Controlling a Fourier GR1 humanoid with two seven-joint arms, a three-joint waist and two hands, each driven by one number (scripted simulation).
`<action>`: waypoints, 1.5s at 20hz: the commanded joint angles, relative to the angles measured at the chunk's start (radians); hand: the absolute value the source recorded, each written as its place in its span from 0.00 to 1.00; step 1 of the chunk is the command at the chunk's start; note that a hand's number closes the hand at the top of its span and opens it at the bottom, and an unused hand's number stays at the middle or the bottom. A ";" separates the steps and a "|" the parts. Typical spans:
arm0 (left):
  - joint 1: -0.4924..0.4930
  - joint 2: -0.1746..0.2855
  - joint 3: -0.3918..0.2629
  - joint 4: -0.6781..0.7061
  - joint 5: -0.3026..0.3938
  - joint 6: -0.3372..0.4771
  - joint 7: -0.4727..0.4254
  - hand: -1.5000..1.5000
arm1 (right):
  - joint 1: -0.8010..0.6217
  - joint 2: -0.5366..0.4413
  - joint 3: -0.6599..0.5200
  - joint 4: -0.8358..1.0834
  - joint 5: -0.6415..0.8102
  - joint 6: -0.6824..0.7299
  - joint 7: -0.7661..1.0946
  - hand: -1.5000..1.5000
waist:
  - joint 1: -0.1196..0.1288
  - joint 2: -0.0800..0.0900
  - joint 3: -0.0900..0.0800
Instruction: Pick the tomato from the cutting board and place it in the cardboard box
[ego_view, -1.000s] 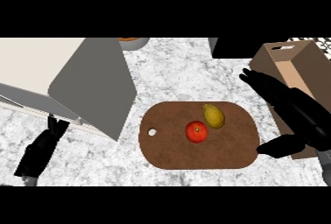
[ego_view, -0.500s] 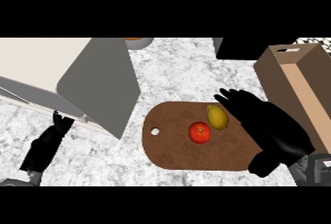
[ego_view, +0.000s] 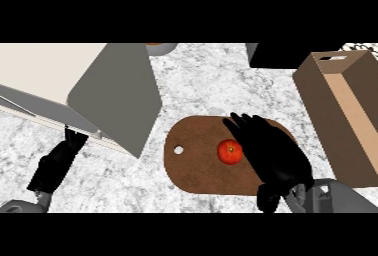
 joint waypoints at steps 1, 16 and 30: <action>-0.154 -0.010 0.009 -0.124 -0.029 0.002 -0.053 0.50 | -0.005 0.048 0.021 0.032 0.013 0.021 0.083 0.00 | -0.015 -0.015 0.026; -0.188 -0.050 -0.014 -0.080 -0.043 0.021 -0.057 0.50 | -0.048 0.180 0.096 0.191 0.169 -0.015 0.140 0.00 | -0.009 -0.014 0.027; -0.215 -0.031 0.003 -0.042 -0.028 -0.002 -0.081 0.50 | -0.011 0.204 0.090 0.317 0.214 -0.068 0.034 0.00 | 0.000 -0.012 0.028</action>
